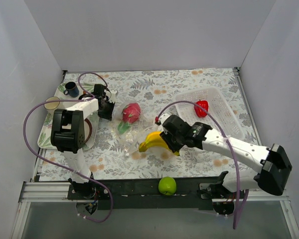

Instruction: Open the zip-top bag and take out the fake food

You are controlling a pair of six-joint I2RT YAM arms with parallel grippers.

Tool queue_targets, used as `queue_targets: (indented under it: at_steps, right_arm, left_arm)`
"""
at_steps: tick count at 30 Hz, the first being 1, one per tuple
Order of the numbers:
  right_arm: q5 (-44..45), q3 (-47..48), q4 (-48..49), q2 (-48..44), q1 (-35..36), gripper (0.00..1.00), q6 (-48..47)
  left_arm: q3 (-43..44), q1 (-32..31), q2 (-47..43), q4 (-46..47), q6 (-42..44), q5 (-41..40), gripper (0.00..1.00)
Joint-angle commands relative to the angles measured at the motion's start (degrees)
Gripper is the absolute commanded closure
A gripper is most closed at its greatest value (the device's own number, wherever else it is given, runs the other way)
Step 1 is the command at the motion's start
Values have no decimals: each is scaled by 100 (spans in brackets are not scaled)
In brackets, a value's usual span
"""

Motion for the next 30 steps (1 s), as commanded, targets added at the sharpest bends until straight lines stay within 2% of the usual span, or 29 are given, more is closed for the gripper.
queue_targets:
  at_steps: [1,3,7,11,14,19,20,21,23,24,28,30]
  right_arm:
    - [830,1057,-389,-733,-446,85,-35]
    - [1242,1400,-364,-804,-903,99,-106]
    - [1428,1402,14,-727,-1808,99,-150]
    - [1683,998,364,-559,-2730,99,43]
    - [1700,620,620,-620,-3136,99,193]
    - [1727,540,525,-419,-3366,99,184]
    - [1788,627,437,-349,-3374,93,193]
    - [1797,672,349,-287,-3375,60,193]
    - [1850,873,42,-199,-3375,30,254]
    - [1902,918,-20,-251,-3375,2,246]
    - [1851,989,31,-716,-3287,2,-8]
    - [1220,936,181,-1110,-2963,2,-358]
  left_arm:
    - [-10,2,-124,-140,-24,62,100]
    - [60,-7,-72,-210,-68,141,100]
    - [78,-16,-115,-263,-77,220,100]
    - [17,-24,-221,-324,-42,299,100]
    - [-28,-42,-300,-351,-7,317,100]
    - [16,-95,-300,-369,29,335,100]
    - [16,-103,-291,-369,11,335,100]
    - [34,-121,-291,-377,11,343,100]
    - [25,-139,-300,-377,-6,361,100]
    - [16,-156,-309,-369,-7,361,100]
    - [-27,-156,-318,-377,11,335,100]
    - [-28,-156,-300,-368,20,335,100]
